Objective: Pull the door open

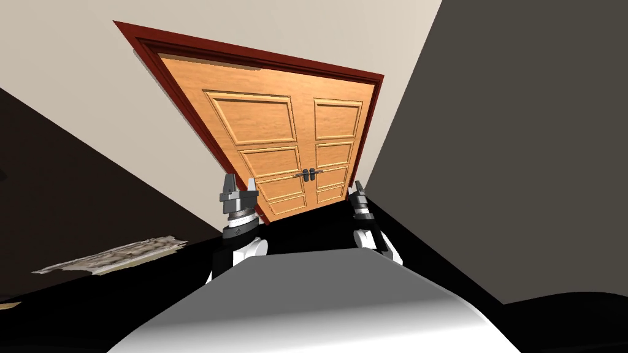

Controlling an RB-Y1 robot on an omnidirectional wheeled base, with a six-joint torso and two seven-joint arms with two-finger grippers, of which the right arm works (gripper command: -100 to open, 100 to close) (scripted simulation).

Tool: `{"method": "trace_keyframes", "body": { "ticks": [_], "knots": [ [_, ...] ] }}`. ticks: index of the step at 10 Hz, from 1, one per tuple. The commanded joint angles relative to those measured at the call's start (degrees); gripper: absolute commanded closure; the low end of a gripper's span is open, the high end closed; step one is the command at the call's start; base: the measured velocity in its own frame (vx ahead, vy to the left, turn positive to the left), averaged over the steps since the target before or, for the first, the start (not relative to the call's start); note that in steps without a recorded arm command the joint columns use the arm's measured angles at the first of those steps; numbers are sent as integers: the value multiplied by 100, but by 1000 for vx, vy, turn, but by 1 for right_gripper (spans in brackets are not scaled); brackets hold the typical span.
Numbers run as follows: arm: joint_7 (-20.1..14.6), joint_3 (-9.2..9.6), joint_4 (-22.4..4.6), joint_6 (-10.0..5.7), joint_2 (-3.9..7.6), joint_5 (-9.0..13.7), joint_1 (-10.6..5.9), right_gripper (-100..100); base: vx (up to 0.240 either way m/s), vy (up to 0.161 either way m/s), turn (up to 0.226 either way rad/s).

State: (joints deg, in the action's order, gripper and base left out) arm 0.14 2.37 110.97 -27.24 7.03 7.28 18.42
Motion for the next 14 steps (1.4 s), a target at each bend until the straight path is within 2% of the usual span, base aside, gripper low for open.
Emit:
{"method": "trace_keyframes", "body": {
  "ticks": [1,14],
  "knots": [
    [-38,18,-226,26,40,-2,-102,-100,100,21,65],
    [-460,21,-2008,343,531,82,-981,-100,104,17,81]
  ]
}}
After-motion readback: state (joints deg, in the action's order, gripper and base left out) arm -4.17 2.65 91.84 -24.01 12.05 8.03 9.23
